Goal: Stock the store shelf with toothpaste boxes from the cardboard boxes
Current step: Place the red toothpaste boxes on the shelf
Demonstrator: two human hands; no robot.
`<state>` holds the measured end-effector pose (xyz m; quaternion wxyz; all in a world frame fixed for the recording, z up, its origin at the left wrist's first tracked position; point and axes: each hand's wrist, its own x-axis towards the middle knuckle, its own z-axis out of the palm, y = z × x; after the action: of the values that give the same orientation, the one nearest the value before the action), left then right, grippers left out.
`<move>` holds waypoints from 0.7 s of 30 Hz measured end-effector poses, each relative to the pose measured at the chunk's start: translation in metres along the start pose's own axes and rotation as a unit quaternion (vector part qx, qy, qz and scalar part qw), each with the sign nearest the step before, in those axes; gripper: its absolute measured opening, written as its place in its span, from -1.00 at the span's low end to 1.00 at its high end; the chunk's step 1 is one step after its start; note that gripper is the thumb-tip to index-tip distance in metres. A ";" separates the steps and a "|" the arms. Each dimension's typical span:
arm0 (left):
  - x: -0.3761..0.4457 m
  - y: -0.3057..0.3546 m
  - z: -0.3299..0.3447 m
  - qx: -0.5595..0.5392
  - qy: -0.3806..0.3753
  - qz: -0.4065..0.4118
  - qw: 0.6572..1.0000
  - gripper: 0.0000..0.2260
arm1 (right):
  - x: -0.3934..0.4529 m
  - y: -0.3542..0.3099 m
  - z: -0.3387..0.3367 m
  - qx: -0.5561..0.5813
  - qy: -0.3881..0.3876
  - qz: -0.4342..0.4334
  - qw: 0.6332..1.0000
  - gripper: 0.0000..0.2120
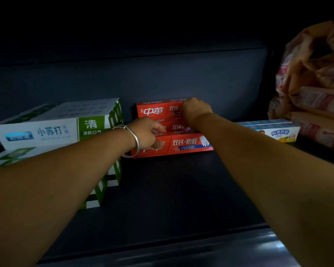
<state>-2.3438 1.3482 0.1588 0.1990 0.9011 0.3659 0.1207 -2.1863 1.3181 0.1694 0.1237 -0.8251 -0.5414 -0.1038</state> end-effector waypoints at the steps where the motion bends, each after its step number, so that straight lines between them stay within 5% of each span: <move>1: 0.001 0.000 0.000 0.000 0.003 -0.001 1.000 -0.53 | 0.000 0.001 -0.001 0.015 -0.001 0.004 1.000 -0.68; 21: 0.038 -0.003 0.019 0.076 0.110 -0.006 0.991 -0.53 | -0.001 0.032 0.000 0.157 -0.030 0.106 0.981 -0.63</move>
<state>-2.3118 1.3718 0.1433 0.0891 0.8928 0.3989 0.1895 -2.1571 1.3045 0.1660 0.2460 -0.8506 -0.4642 0.0209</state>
